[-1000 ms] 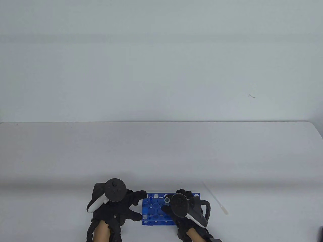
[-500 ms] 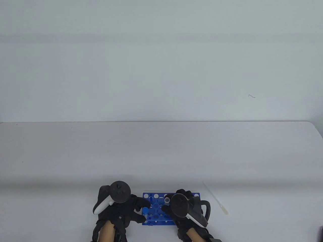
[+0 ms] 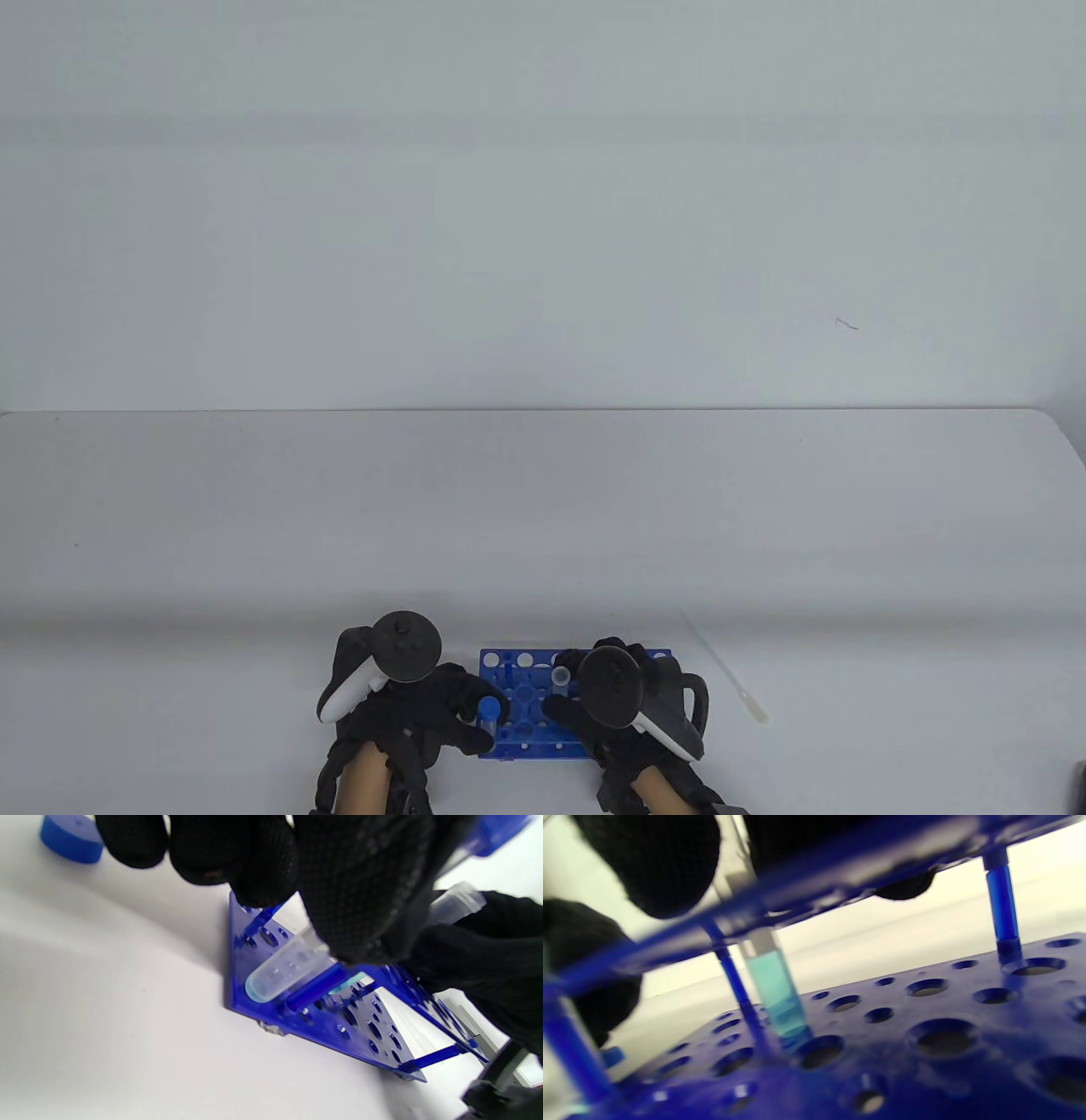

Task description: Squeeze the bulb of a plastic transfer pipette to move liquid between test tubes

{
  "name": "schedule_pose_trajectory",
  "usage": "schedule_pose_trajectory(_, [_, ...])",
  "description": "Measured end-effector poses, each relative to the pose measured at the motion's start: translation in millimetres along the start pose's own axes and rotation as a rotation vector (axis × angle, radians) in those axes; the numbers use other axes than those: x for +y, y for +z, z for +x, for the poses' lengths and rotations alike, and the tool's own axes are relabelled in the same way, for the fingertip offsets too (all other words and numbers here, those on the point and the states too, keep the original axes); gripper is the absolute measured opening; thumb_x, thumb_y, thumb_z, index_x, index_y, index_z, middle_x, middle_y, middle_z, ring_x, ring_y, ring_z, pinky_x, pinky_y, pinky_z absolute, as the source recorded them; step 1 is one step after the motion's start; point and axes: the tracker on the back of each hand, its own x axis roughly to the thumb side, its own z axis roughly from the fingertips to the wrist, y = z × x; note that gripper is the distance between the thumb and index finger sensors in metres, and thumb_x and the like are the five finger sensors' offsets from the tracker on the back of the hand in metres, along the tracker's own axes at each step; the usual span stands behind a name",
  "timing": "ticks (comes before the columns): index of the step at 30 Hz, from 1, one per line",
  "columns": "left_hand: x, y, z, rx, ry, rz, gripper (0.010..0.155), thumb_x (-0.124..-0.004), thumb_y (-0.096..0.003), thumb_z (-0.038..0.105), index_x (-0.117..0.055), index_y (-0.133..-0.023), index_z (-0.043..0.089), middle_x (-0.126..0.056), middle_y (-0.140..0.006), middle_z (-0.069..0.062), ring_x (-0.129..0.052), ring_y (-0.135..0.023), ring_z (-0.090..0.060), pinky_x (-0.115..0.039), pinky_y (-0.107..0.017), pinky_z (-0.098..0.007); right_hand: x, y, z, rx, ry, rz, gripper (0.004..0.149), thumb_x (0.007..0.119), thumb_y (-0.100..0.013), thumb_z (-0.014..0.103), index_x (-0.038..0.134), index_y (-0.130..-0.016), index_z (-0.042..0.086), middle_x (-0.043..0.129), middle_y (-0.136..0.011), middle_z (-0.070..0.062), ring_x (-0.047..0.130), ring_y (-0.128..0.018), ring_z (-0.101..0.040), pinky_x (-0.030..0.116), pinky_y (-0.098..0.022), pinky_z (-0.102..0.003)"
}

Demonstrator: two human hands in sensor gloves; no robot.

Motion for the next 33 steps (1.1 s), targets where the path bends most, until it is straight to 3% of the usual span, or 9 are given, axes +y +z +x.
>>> schedule_pose_trajectory(3, [0.0,-0.1,0.0,0.002,0.001,0.0,0.052,-0.091,-0.0318,0.045,-0.079,-0.082,0.052,-0.077,-0.089,0.007,-0.07,-0.077,-0.018,-0.06,-0.073,-0.051,-19.6,5.0,-2.1,0.033,-0.123,0.055,0.079,0.085,-0.034,0.051,0.064,-0.098,0.009,0.071,-0.088,-0.018,0.071,-0.073,-0.042,0.057,-0.056,-0.058])
schedule_pose_trajectory(6, [0.1,-0.6,-0.7,0.004,0.004,0.0,0.052,-0.091,-0.0314,0.045,-0.079,-0.082,0.052,-0.077,-0.089,0.008,-0.071,-0.076,-0.018,-0.06,-0.073,-0.051,-42.4,15.9,2.9,-0.013,-0.155,-0.11,0.079,0.083,-0.036,0.052,0.063,-0.098,0.008,0.071,-0.089,-0.018,0.073,-0.072,-0.04,0.06,-0.055,-0.056])
schedule_pose_trajectory(8, [0.0,-0.7,-1.3,0.005,0.016,-0.005,0.052,-0.091,-0.0315,0.045,-0.079,-0.082,0.052,-0.077,-0.089,0.007,-0.071,-0.076,-0.018,-0.06,-0.073,-0.051,-52.9,25.9,17.1,-0.084,-0.144,-0.251,0.074,0.081,-0.037,0.053,0.067,-0.096,0.009,0.077,-0.086,-0.015,0.08,-0.066,-0.035,0.067,-0.049,-0.049])
schedule_pose_trajectory(10, [0.0,-0.7,-1.3,0.005,0.018,-0.005,0.052,-0.092,-0.0314,0.045,-0.079,-0.081,0.052,-0.077,-0.089,0.007,-0.071,-0.076,-0.018,-0.06,-0.073,-0.051,-55.6,33.0,36.6,-0.172,-0.131,-0.314,0.067,0.08,-0.038,0.052,0.073,-0.092,0.013,0.086,-0.079,-0.01,0.089,-0.055,-0.026,0.074,-0.039,-0.041])
schedule_pose_trajectory(14, [0.0,-0.9,-1.6,0.005,0.022,-0.006,0.052,-0.092,-0.0313,0.045,-0.079,-0.081,0.052,-0.078,-0.088,0.007,-0.071,-0.076,-0.018,-0.06,-0.073,-0.051,-39.5,34.5,80.8,-0.262,-0.01,-0.237,0.058,0.081,-0.038,0.05,0.082,-0.085,0.015,0.1,-0.062,-0.002,0.097,-0.036,-0.017,0.081,-0.026,-0.033])
schedule_pose_trajectory(17, [0.0,-1.1,-1.9,0.005,0.021,-0.005,0.052,-0.092,-0.0314,0.045,-0.079,-0.081,0.052,-0.078,-0.088,0.007,-0.071,-0.076,-0.018,-0.06,-0.073,-0.051,-18.5,25.8,102.8,-0.242,0.177,-0.199,0.055,0.081,-0.037,0.052,0.086,-0.08,0.017,0.102,-0.056,0.001,0.098,-0.03,-0.014,0.082,-0.022,-0.031])
schedule_pose_trajectory(20, [0.2,-1.4,-2.4,0.004,0.023,-0.005,0.052,-0.092,-0.0314,0.046,-0.079,-0.081,0.052,-0.078,-0.088,0.007,-0.071,-0.076,-0.018,-0.06,-0.073,-0.051,-8.2,22.9,109.9,-0.241,0.31,-0.23,0.054,0.082,-0.035,0.053,0.088,-0.076,0.019,0.101,-0.051,0.006,0.098,-0.029,-0.013,0.083,-0.022,-0.031])
schedule_pose_trajectory(30, [0.5,-1.3,-2.0,0.007,0.023,-0.005,0.052,-0.092,-0.0307,0.046,-0.079,-0.08,0.052,-0.079,-0.088,0.007,-0.072,-0.076,-0.019,-0.06,-0.073,-0.051,-1.0,16.7,90.2,-0.21,0.124,-0.181,0.054,0.085,-0.033,0.05,0.088,-0.076,0.018,0.104,-0.053,0.002,0.1,-0.029,-0.013,0.084,-0.022,-0.032])
schedule_pose_trajectory(33, [0.4,-1.6,-2.3,0.006,0.021,-0.004,0.052,-0.092,-0.0307,0.045,-0.079,-0.08,0.052,-0.079,-0.088,0.007,-0.072,-0.076,-0.018,-0.061,-0.073,-0.051,2.0,16.0,91.2,-0.217,0.162,-0.161,0.054,0.086,-0.033,0.049,0.087,-0.077,0.018,0.103,-0.056,0.001,0.099,-0.031,-0.014,0.084,-0.024,-0.033])
